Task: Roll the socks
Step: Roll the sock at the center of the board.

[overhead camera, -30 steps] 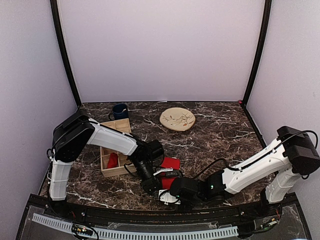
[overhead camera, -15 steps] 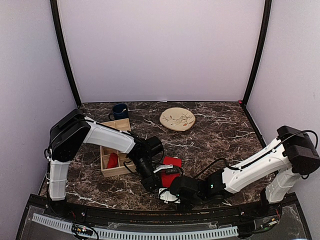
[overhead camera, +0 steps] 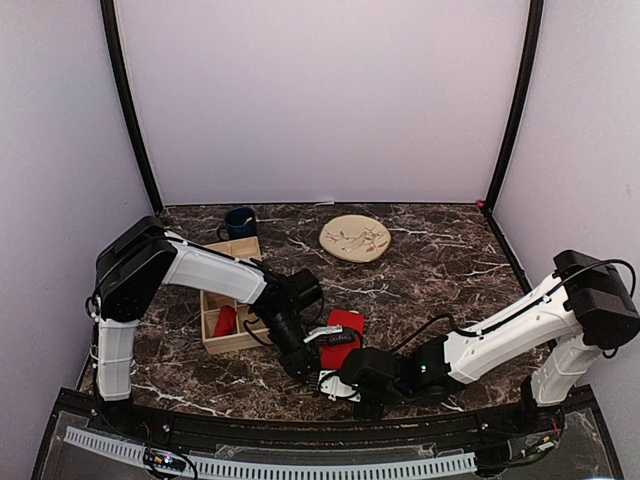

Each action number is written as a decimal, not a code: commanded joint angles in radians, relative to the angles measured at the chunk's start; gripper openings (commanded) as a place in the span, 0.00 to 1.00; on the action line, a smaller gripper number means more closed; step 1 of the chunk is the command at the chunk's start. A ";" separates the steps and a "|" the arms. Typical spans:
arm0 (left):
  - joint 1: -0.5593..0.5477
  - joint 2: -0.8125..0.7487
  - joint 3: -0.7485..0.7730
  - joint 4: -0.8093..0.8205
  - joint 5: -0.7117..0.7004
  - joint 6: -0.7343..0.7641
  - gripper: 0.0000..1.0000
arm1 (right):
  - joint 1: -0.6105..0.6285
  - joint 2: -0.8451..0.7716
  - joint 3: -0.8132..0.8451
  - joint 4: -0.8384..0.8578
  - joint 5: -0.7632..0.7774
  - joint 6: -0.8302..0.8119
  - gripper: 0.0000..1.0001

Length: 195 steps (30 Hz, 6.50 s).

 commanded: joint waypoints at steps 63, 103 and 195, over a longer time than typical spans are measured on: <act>0.049 -0.653 -0.716 0.939 -0.454 -0.359 0.36 | -0.284 0.124 0.179 -0.235 -0.630 0.086 0.00; -0.287 -0.544 -0.618 0.810 -0.721 0.026 0.41 | -0.453 0.245 0.221 -0.272 -1.043 0.151 0.00; -0.307 -0.313 -0.426 0.592 -0.648 0.107 0.00 | -0.501 0.172 0.023 0.057 -1.129 0.404 0.41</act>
